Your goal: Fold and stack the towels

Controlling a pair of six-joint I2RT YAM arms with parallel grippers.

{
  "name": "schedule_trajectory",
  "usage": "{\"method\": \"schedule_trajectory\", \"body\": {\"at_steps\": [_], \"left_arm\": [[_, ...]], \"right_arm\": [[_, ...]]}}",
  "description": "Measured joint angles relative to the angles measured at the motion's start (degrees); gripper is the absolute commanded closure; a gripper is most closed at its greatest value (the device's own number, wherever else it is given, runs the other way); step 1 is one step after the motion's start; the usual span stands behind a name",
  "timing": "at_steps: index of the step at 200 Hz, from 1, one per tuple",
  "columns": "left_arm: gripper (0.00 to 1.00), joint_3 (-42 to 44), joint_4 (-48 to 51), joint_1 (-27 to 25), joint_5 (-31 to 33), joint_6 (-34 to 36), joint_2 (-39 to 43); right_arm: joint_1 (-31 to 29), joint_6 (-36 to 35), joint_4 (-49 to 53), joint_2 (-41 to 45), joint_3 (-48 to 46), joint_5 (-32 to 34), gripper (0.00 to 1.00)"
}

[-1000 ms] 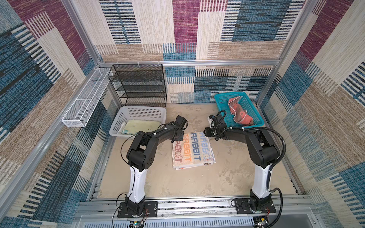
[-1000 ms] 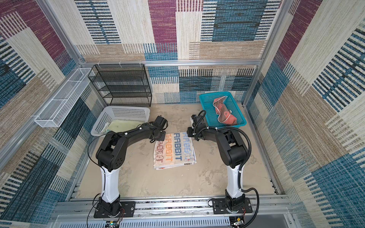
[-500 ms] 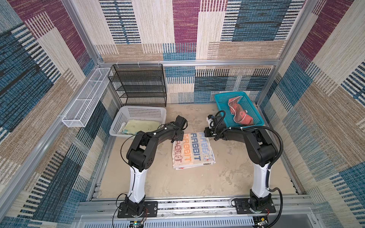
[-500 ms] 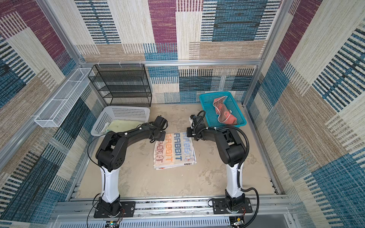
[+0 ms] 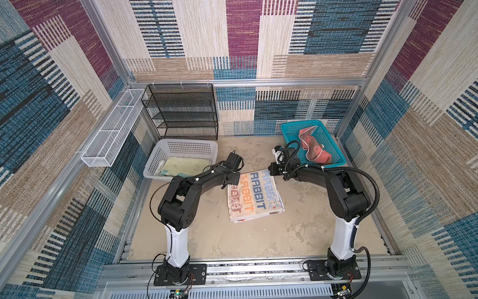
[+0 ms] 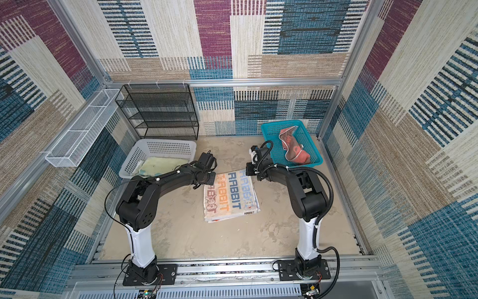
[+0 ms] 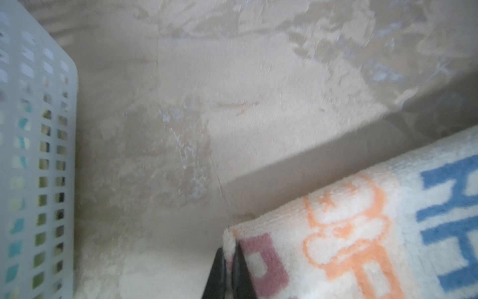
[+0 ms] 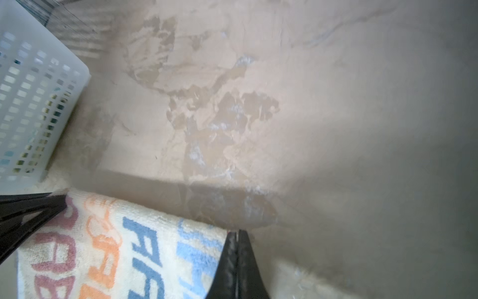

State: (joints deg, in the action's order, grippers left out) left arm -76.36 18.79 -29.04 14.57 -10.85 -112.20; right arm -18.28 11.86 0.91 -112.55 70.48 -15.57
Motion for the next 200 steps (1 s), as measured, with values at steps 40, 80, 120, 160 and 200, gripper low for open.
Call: {"method": "schedule_trajectory", "body": {"at_steps": [40,80,120,160,200], "left_arm": [[1.0,-1.22,-5.84,0.17,3.34,4.39,0.52],[1.0,-0.04,-13.46,0.57,5.05,8.5,3.34],[1.0,8.72,-22.14,0.5,3.37,9.77,9.27],[1.0,21.75,-29.97,-1.01,-1.29,9.68,16.83],[1.0,30.14,-34.03,-4.83,-2.64,9.51,22.38]], "right_arm": [[1.51,-1.62,-2.64,0.11,3.41,-1.95,1.0],[3.87,-1.88,-6.12,0.22,5.31,-5.77,1.0],[4.28,-3.58,-8.98,3.5,1.33,-8.87,1.0],[4.26,-4.2,-11.58,9.38,-7.58,-10.43,1.0],[4.26,-4.17,-12.63,14.47,-15.56,-10.38,1.0]]}}
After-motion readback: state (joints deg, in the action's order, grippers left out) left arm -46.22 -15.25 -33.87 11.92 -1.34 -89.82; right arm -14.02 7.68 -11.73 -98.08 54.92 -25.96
